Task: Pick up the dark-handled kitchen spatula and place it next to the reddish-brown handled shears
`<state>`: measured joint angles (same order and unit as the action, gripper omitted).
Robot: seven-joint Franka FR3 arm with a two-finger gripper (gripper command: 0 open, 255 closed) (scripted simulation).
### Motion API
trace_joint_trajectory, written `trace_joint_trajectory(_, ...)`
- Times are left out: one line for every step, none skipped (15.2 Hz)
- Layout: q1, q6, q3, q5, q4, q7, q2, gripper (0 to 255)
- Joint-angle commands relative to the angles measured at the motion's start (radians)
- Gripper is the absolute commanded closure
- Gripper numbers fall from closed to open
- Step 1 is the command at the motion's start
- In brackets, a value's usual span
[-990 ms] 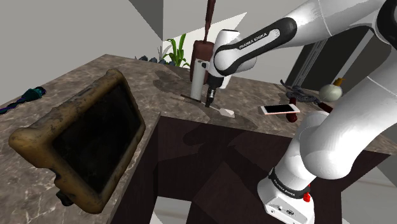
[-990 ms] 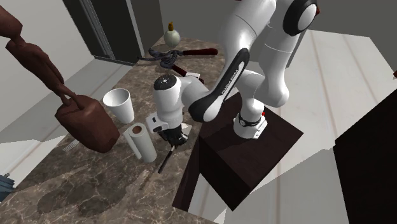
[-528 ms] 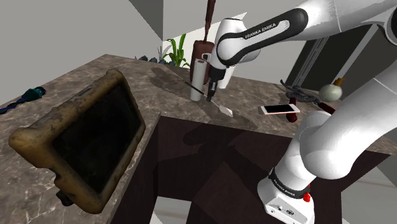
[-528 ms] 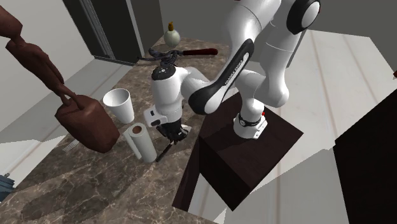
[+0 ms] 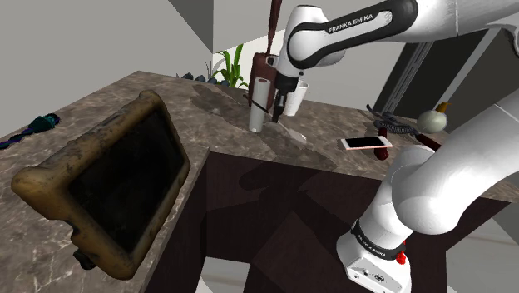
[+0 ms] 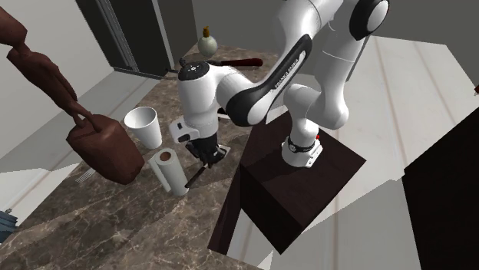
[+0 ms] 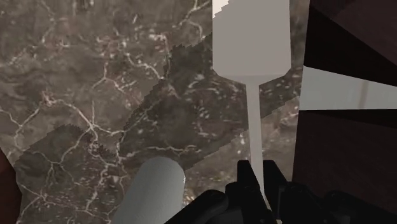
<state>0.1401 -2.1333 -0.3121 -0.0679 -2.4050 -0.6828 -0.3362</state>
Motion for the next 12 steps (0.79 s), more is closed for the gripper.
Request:
trace_joint_trajectory(-0.001,0.029,0.003,-0.002,0.016,0.003,-0.013,255)
trace_joint_trajectory(-0.001,0.044,0.005,-0.003,0.026,0.004,-0.018,255)
trace_joint_trajectory(-0.001,0.057,0.006,-0.003,0.035,0.005,-0.022,255)
trace_joint_trajectory(-0.012,0.060,-0.010,-0.010,0.031,-0.018,-0.029,255)
trace_joint_trajectory(-0.024,0.062,-0.027,-0.017,0.029,-0.042,-0.035,255)
trace_joint_trajectory(-0.035,0.065,-0.044,-0.024,0.027,-0.065,-0.040,255)
trace_joint_trajectory(-0.046,0.068,-0.061,-0.031,0.026,-0.089,-0.044,255)
trace_joint_trajectory(-0.057,0.070,-0.079,-0.038,0.027,-0.114,-0.047,255)
trace_joint_trajectory(-0.067,0.073,-0.096,-0.044,0.029,-0.138,-0.048,255)
trace_joint_trajectory(-0.077,0.075,-0.114,-0.049,0.032,-0.163,-0.048,255)
trace_joint_trajectory(-0.087,0.077,-0.133,-0.055,0.036,-0.188,-0.047,255)
trace_joint_trajectory(-0.097,0.080,-0.151,-0.060,0.042,-0.213,-0.045,255)
